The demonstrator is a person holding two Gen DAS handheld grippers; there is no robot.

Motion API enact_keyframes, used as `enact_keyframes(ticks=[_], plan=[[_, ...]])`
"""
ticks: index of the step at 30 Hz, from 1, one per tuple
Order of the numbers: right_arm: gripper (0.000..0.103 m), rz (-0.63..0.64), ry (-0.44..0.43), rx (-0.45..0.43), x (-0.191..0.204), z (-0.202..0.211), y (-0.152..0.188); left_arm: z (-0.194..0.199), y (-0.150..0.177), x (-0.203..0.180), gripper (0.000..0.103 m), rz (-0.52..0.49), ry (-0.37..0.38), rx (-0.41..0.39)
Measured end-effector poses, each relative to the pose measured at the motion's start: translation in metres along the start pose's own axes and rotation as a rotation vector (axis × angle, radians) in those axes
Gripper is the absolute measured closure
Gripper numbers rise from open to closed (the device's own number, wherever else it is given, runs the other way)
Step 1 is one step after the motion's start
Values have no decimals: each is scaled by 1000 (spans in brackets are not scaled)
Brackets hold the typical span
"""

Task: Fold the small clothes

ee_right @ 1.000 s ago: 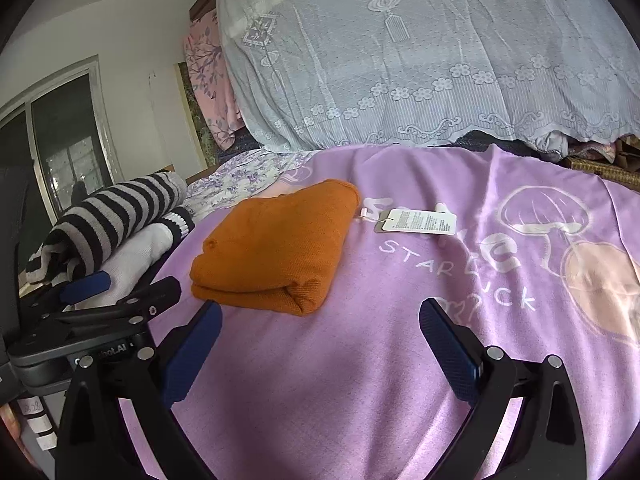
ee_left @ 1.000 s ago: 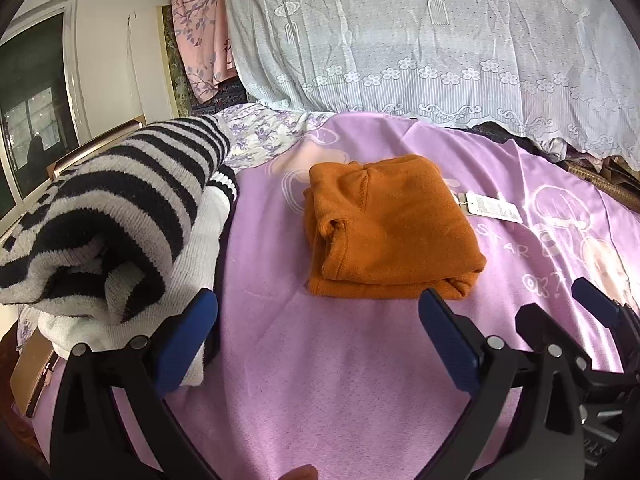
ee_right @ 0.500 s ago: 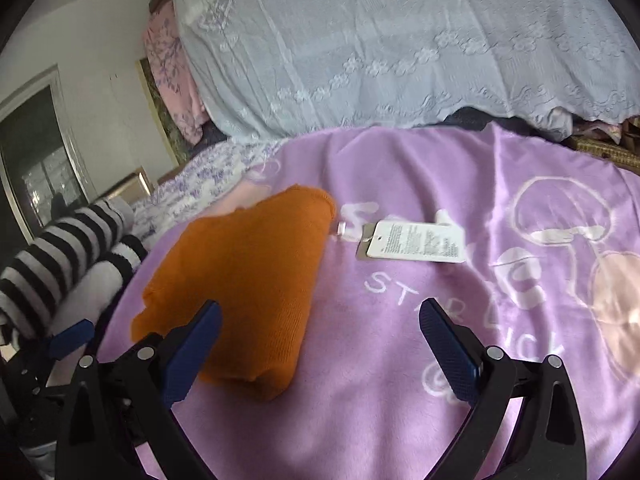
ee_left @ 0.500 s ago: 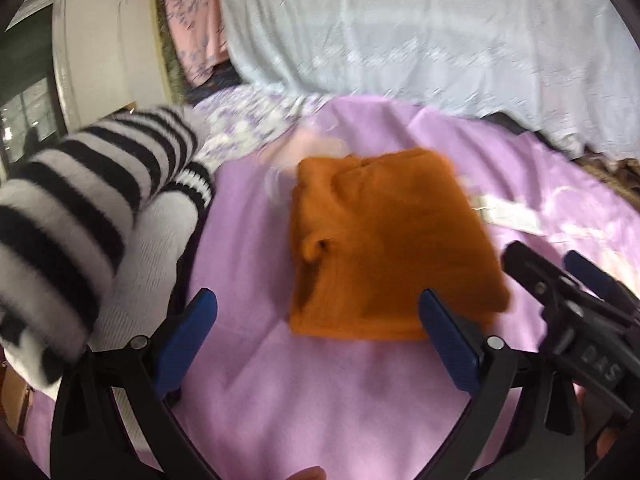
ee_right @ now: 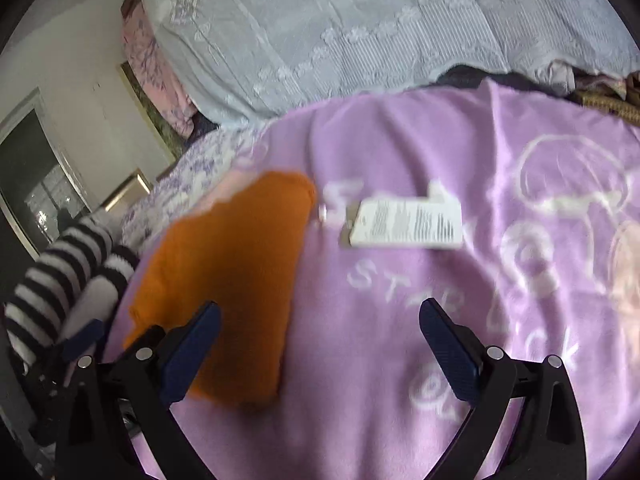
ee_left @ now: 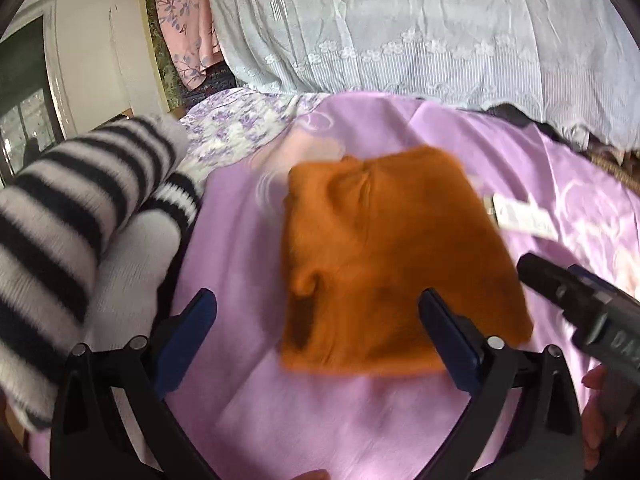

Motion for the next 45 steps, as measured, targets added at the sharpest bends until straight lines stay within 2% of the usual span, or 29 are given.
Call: enact_keyframes(ticks=[4,7,8,10,11,13,15,17,19,23,25,28,32,34,35,38,40,42,44,45], plan=[[4,-17,25,7,11,-18,-33,-32,-15,0,4,31,8,85],[4,-47,63,86,11,-51,-45,-42,-13,14,4,100,121,142],[4,-52,63,99,8,-59,-42,-45,-12,16,4,116,137,156],[3,-86,6,82,-4,-67,-34,-52,-9,19,4,141,172,182],[4,-99,-14,81,-8,-66,-33,-53,-9,21,4,154,198,190],[4,-103,-35,60,-7,-52,-32,-51,-9,22,4,159,202,181],[4,-49,-21,14,-1,-33,-23,-49,-10,20,4,148,192,170],[4,-1,1,8,5,-24,-15,-44,-7,17,4,134,196,164],[4,18,11,35,7,-24,-3,-43,-4,16,4,113,197,174],[3,-73,-65,100,-11,-30,11,-40,5,16,4,89,217,199],[4,-65,-61,96,-11,-26,14,-38,11,19,4,106,260,227],[3,-51,-57,94,-11,-22,23,-32,19,17,4,93,283,248],[4,-84,-172,123,-15,-21,17,-19,15,10,4,29,288,198],[4,-132,-265,155,-15,-29,11,-26,4,19,4,71,332,200],[3,-144,-290,170,-13,-34,8,-39,-4,28,4,125,374,223],[3,-157,-298,173,-7,-45,-4,-76,-19,40,4,200,476,300],[3,-172,-317,168,-6,-52,-12,-82,-25,41,4,193,504,289],[7,-183,-331,169,-7,-60,-17,-85,-29,42,4,203,552,283],[26,-165,-317,153,-7,-63,-17,-88,-28,39,5,209,611,291],[32,-151,-341,148,-7,-62,-17,-88,-27,38,5,205,639,293]])
Point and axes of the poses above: each gripper's, at about its wrist camera, not at the fingertips, and z roughly against the way its jaws point, x to its left, y to its underside, the point moved 1 cm from there along -z, roughly the way its jaws point, and after that the axes turned 12 degrees about x, right-handed, at the moved point
